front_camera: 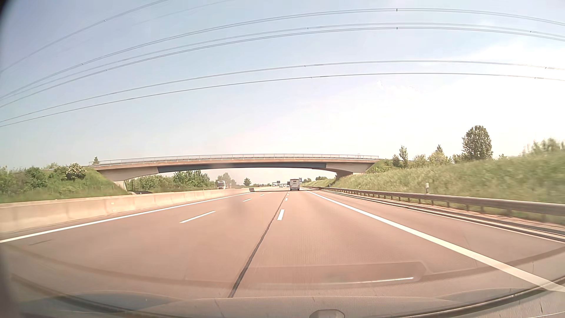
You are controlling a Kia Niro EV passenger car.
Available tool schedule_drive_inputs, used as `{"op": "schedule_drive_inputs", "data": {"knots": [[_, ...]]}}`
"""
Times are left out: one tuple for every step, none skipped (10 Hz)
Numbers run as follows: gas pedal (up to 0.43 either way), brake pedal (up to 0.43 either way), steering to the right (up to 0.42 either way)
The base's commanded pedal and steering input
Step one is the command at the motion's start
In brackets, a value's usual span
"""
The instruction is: Follow the waypoints while adhering to traffic rules and regulations
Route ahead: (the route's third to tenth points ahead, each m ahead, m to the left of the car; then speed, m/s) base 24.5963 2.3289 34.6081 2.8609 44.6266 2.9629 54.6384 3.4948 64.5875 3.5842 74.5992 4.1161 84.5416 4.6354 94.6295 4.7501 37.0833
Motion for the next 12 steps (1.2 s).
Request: {"op": "schedule_drive_inputs", "data": {"knots": [[0.331, 0.000, -0.006], [0.331, 0.000, -0.007], [0.331, 0.000, -0.006], [0.331, 0.000, -0.006], [0.331, 0.000, -0.006], [0.331, 0.000, -0.006], [0.331, 0.000, -0.006], [0.331, 0.000, -0.006], [0.331, 0.000, -0.005], [0.331, 0.000, -0.005], [0.331, 0.000, -0.005], [0.331, 0.000, -0.005]]}}
